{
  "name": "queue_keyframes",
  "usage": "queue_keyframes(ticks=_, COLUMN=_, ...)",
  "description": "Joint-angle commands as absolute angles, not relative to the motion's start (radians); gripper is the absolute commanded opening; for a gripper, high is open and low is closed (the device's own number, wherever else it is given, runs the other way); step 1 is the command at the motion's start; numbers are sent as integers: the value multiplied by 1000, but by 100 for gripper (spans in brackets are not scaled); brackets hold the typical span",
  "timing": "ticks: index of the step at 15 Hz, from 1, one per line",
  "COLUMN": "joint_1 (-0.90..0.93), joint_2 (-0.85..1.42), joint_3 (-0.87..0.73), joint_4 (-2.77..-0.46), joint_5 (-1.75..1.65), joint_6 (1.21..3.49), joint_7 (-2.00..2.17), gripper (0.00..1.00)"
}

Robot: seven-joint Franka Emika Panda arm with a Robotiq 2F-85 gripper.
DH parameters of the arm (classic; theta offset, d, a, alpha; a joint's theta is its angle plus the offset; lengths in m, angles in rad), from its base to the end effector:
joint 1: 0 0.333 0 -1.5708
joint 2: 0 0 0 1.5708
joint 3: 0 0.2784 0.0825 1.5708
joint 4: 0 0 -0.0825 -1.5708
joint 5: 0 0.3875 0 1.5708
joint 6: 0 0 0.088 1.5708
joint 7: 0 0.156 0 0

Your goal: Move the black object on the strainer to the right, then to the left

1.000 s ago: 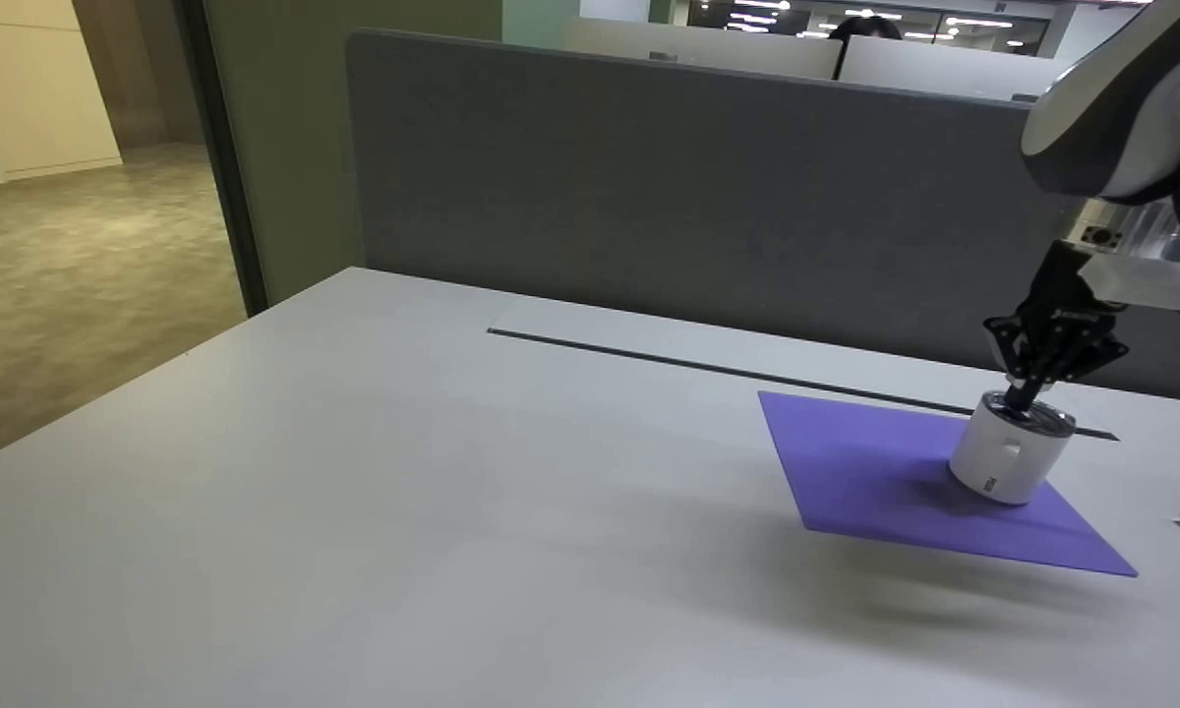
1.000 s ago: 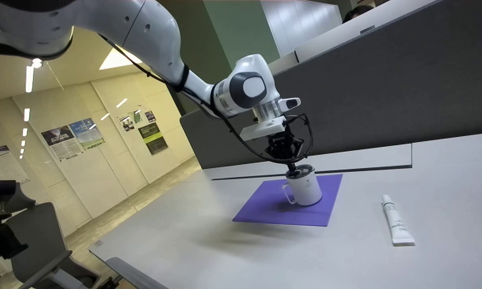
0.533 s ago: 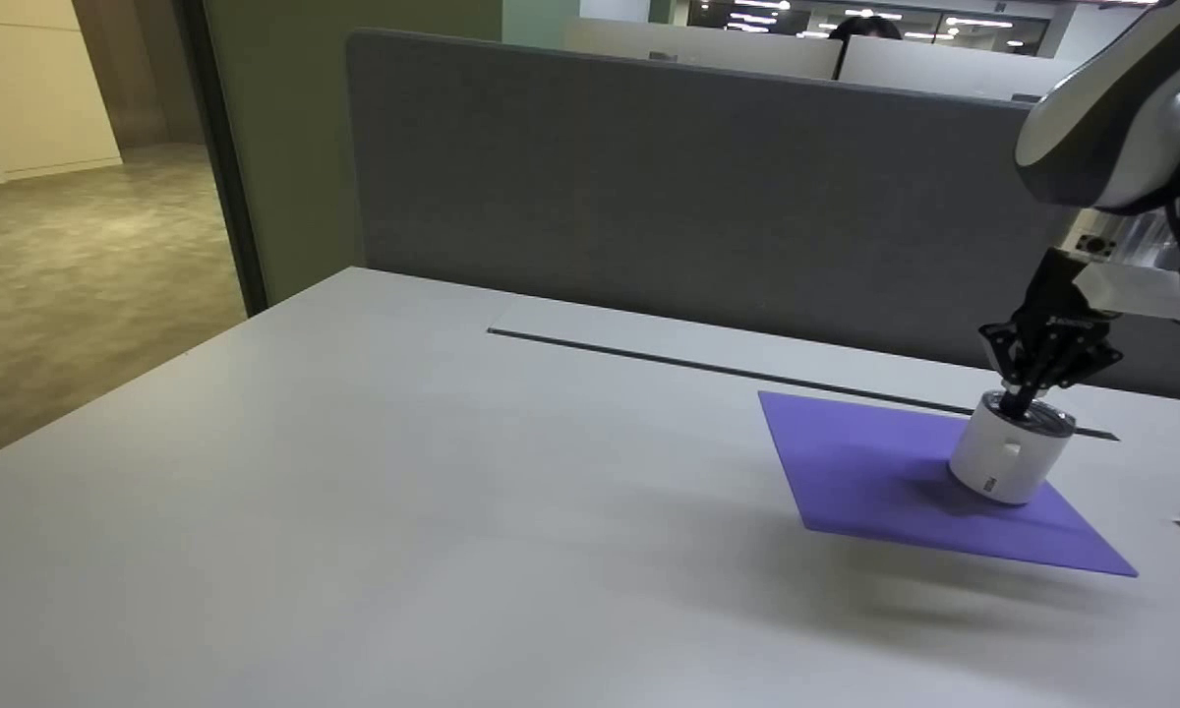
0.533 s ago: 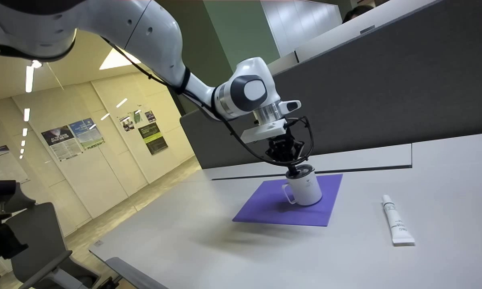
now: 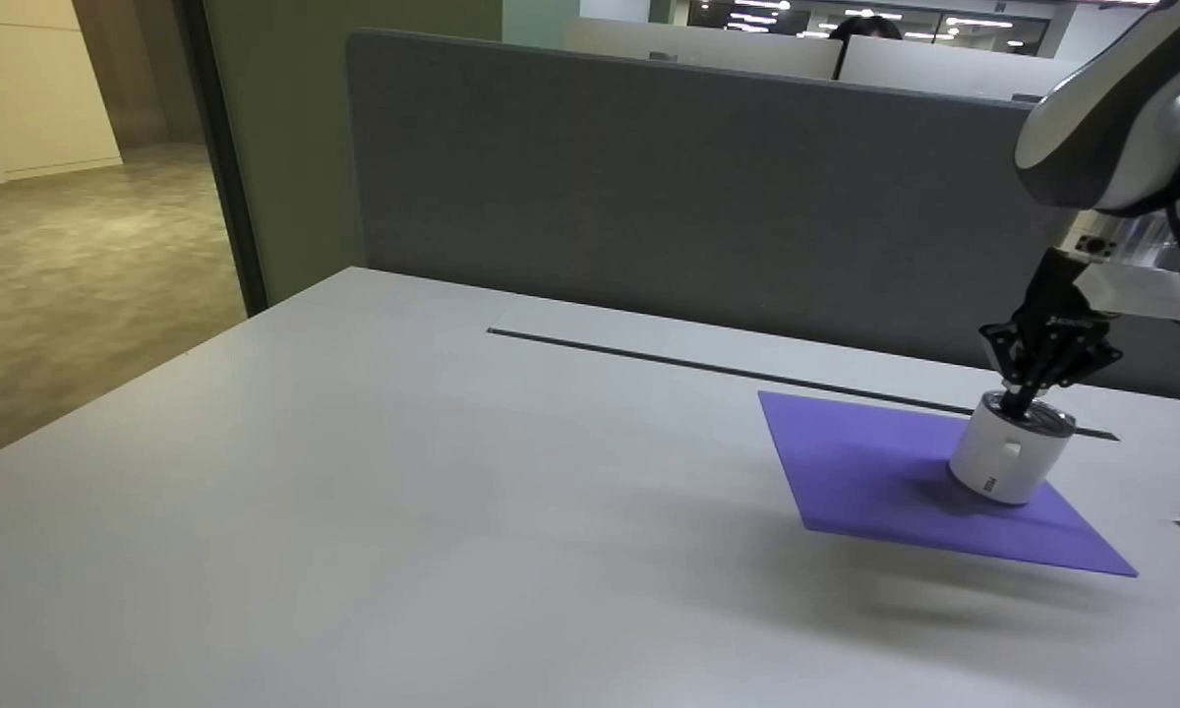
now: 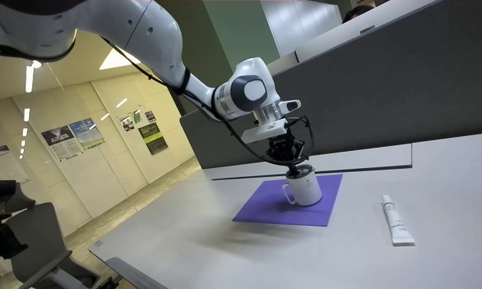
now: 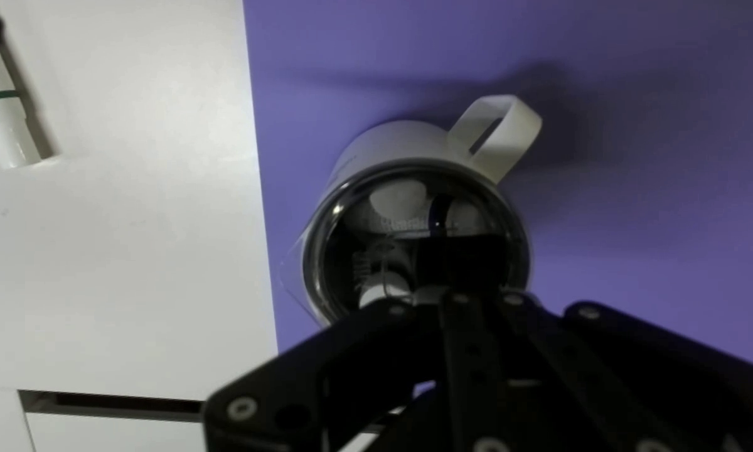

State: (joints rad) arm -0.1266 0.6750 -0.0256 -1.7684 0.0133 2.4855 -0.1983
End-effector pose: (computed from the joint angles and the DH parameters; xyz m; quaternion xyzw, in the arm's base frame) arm 0.6378 -0.0975 0.1030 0.9996 0.0208 0.0202 0.0074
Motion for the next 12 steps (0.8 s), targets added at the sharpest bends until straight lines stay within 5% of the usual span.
queue_keyframes(ticks=1, joint_1=-129, joint_2=692, joint_3=-34, joint_4=-1749, joint_5=-12, joint_6=2496, joint_7=-196, gripper=0)
queue_keyframes(ticks=12, joint_1=-130, joint_2=695, joint_3=-46, joint_4=-1748, joint_5=-52, joint_6=2509, joint_7=-194, gripper=0)
